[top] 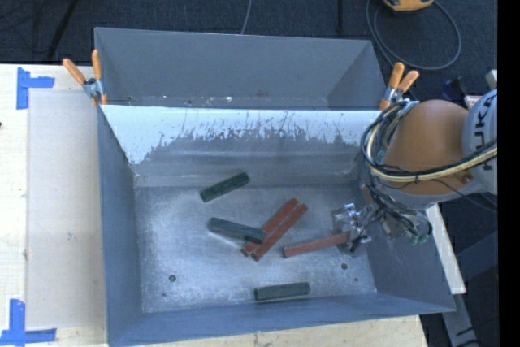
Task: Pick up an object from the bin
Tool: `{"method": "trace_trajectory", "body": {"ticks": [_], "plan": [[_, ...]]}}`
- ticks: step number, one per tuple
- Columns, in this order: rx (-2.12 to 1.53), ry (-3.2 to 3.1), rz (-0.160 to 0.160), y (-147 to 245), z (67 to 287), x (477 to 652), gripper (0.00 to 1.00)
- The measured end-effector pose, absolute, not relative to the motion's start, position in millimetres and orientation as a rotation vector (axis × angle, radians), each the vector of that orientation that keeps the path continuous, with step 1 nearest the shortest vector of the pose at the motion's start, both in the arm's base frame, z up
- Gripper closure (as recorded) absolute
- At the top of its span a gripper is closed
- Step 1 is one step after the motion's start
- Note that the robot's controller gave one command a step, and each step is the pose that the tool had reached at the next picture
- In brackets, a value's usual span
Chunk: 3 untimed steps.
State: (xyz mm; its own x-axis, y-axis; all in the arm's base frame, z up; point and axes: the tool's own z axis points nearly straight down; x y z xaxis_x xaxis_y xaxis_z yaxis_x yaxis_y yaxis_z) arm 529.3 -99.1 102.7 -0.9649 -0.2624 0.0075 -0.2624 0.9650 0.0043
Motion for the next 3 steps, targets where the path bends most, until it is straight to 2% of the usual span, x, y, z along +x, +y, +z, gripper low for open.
{"method": "trace_trajectory", "body": {"ticks": [1, 2, 3], "plan": [[0.646, -3.071, -0.004, -99.2, 155.6, 500.8, 1.00], [0.218, -3.135, 0.000, -137.1, 227.8, 514.2, 1.00], [0.220, -3.135, 0.000, -136.9, 227.8, 514.2, 0.00]]}}
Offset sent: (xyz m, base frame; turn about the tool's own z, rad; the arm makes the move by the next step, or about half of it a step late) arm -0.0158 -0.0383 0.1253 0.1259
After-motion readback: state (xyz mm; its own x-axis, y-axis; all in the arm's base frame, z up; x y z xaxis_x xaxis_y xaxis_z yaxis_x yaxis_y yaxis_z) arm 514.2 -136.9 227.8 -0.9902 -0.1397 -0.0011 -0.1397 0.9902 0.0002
